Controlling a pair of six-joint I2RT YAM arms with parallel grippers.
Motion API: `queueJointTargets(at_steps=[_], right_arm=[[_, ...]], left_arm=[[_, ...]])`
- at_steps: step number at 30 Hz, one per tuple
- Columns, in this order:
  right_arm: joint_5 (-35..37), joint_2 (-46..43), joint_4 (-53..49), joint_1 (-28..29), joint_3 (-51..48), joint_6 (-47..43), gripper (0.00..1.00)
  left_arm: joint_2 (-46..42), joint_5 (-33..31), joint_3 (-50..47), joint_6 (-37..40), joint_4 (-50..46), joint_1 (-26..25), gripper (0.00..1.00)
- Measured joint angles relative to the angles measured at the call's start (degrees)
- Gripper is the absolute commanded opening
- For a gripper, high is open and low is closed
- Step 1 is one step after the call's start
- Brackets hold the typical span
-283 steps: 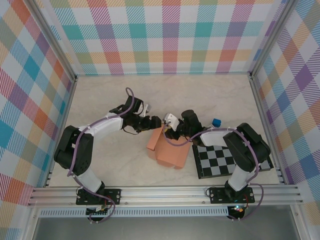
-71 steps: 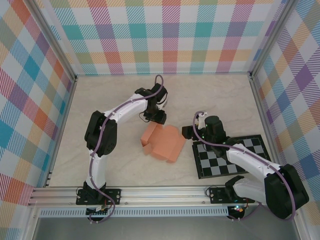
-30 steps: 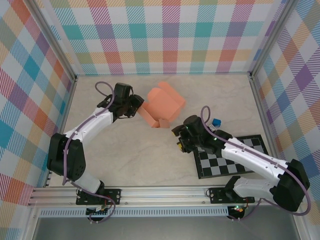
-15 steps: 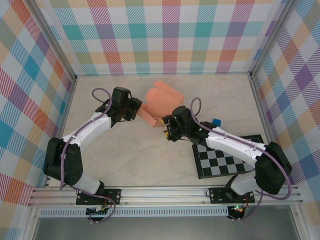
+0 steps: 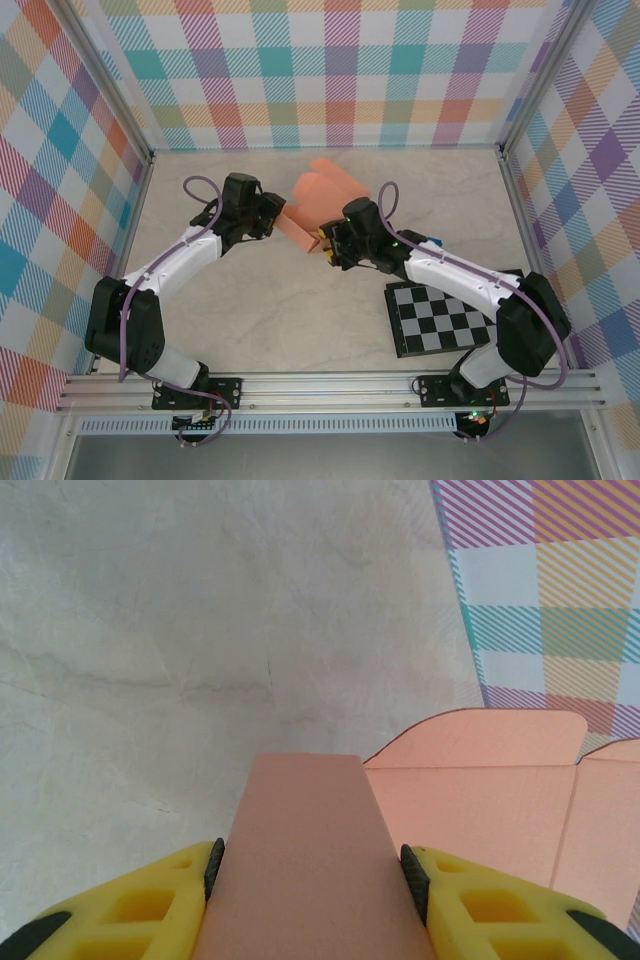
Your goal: Fold the paper box
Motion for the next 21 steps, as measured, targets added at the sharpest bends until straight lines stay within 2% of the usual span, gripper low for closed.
queueJointTargets(at_steps=[15,21], right_arm=[[-4.96,3.63,-13.20,-0.74,8.11,-11.93,0.38],[-5.77,5.79,-18.78,-0.76,12.04,-16.09,0.33]], left_arm=[[0.00,1.95,-0.04,6.32,3.82,-1.55,0.34],[0.00,2.27,-0.04,8.26,4.74,-1.97,0.34]])
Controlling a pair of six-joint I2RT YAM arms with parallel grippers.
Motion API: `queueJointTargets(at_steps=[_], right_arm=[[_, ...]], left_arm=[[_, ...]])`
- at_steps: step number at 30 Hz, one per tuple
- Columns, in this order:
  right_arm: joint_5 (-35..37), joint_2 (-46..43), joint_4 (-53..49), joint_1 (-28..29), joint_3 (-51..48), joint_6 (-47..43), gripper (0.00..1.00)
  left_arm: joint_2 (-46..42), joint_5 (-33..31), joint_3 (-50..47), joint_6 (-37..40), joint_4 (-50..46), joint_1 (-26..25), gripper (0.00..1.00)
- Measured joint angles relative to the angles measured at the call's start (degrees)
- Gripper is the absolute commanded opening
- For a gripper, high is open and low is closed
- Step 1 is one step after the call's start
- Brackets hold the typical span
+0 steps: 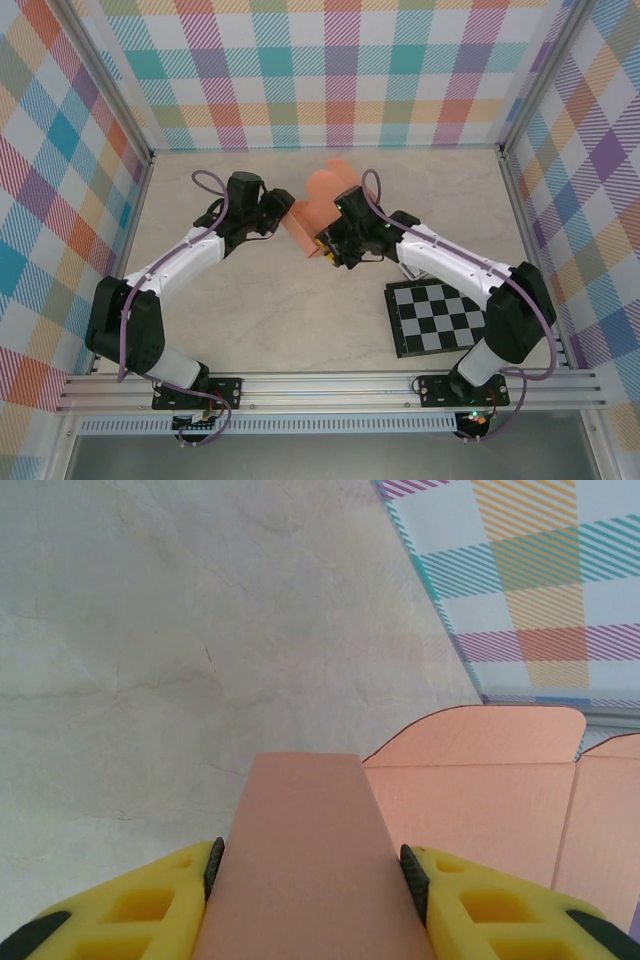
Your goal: Fold the paper box
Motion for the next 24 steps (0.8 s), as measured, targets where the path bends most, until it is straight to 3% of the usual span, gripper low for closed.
queueJointTargets(at_steps=[13,14,16,18,24], right_arm=[[-0.22,5.68,-8.00,-0.59,4.70,-3.28,0.27],[-0.15,5.88,-8.55,-0.63,4.74,-3.28,0.28],[0.20,6.38,-9.88,-0.68,5.05,-3.37,0.41],[0.48,6.82,-10.88,-0.68,5.25,-3.52,0.41],[1.11,7.89,-11.50,-0.68,5.35,-3.50,0.23]], left_arm=[[0.13,-4.46,-4.20,-0.20,4.94,-2.80,0.32],[0.15,-4.96,-4.44,-0.35,5.29,-3.26,0.32],[0.15,-5.97,-4.83,-0.92,5.84,-4.35,0.32],[0.15,-6.73,-5.11,-1.05,6.29,-4.83,0.31],[0.15,-7.89,-7.23,-2.64,8.13,-5.73,0.31]])
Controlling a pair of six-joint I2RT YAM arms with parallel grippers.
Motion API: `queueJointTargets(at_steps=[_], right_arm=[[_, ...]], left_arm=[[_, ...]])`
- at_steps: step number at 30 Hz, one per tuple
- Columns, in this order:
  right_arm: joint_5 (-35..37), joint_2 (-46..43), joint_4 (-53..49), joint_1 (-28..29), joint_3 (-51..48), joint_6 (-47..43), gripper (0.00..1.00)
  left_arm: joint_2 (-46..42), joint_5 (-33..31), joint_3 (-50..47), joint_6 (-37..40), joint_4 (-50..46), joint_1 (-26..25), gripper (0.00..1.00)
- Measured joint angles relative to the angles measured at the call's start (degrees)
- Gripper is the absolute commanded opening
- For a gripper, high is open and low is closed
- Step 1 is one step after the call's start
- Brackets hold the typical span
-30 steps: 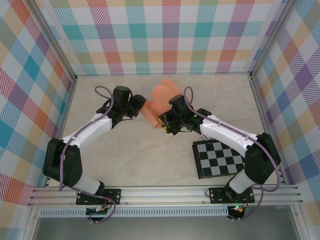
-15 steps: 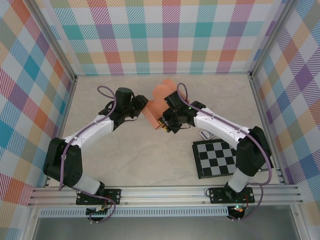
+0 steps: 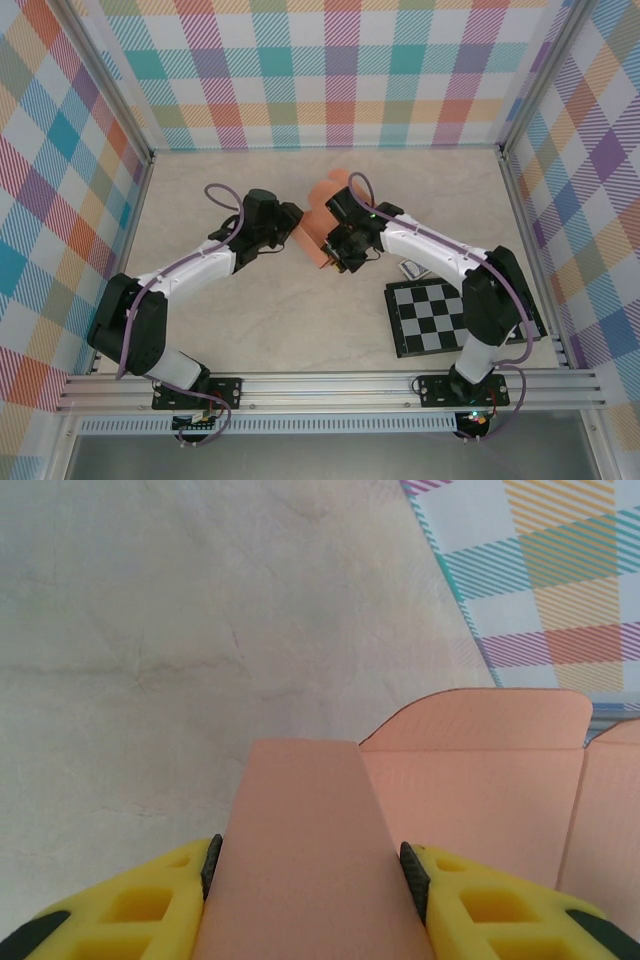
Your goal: Fold the paper box
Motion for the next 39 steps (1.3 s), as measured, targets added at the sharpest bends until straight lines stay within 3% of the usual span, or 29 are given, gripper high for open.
queueJointTargets(at_steps=[2,9,19,31,39], right_arm=[[0.22,0.48,-0.46,0.00,0.00,-0.02,0.22],[1.09,3.65,-2.64,-0.17,1.99,-0.46,0.01],[0.72,10.58,-10.19,-0.55,9.70,-10.25,0.00],[1.36,10.73,-11.74,-0.81,9.29,-17.64,0.31],[4.24,0.68,-10.54,-2.84,8.17,-18.23,0.50]], left_arm=[[0.00,-0.17,-0.17,0.02,0.31,-0.20,0.31],[0.20,-1.46,-0.17,0.57,0.22,-1.25,0.31],[1.38,-5.16,-0.96,1.64,0.79,-2.60,0.30],[0.87,-9.03,-4.85,-0.92,4.81,-4.57,0.28],[-0.98,-9.44,-4.07,-5.90,9.31,-5.84,0.28]])
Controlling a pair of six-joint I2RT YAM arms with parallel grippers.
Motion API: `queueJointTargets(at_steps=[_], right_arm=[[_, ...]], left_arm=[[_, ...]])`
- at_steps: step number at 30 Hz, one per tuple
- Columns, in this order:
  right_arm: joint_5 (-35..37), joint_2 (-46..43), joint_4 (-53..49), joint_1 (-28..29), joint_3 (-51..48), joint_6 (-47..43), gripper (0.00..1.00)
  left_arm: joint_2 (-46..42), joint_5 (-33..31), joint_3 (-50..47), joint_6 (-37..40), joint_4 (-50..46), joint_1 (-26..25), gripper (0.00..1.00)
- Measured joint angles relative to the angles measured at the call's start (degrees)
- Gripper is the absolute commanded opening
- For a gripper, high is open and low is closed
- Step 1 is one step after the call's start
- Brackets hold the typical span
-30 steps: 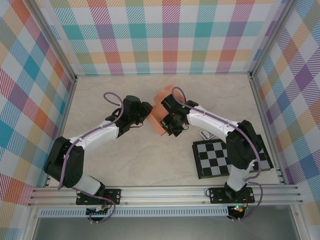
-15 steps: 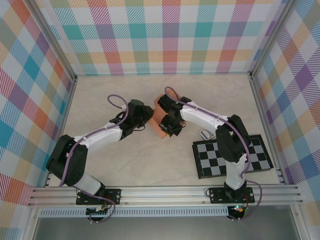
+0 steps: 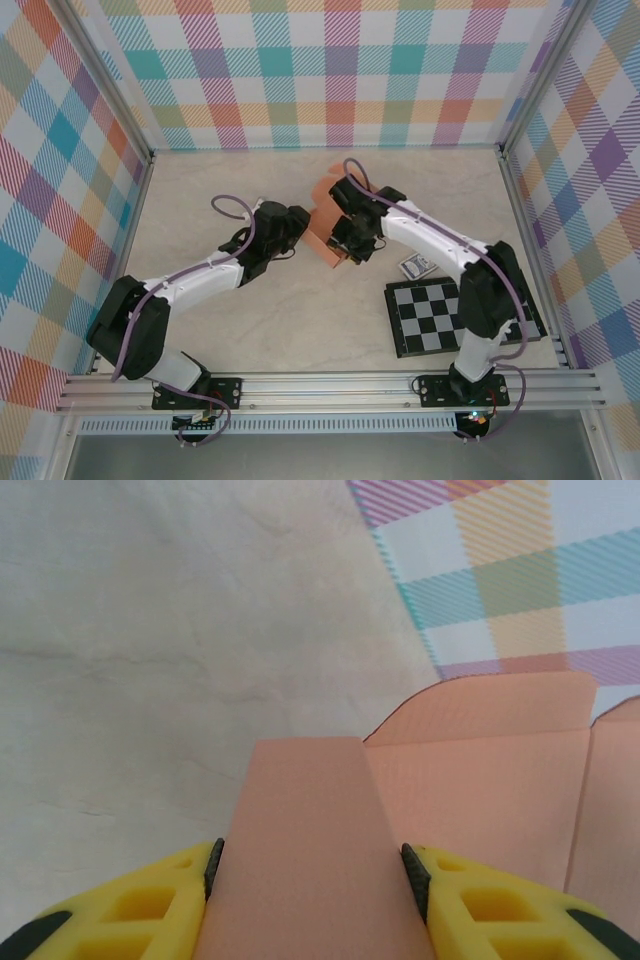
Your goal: Fold the paper box
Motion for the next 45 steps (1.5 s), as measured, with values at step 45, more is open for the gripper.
queueJointTargets(at_steps=[45], right_arm=[[8.63,-21.68,57.40,-2.40,-39.63,45.77,0.70]], left_arm=[[-0.07,-5.66,2.47,-29.94,-5.11,-1.05,0.19]])
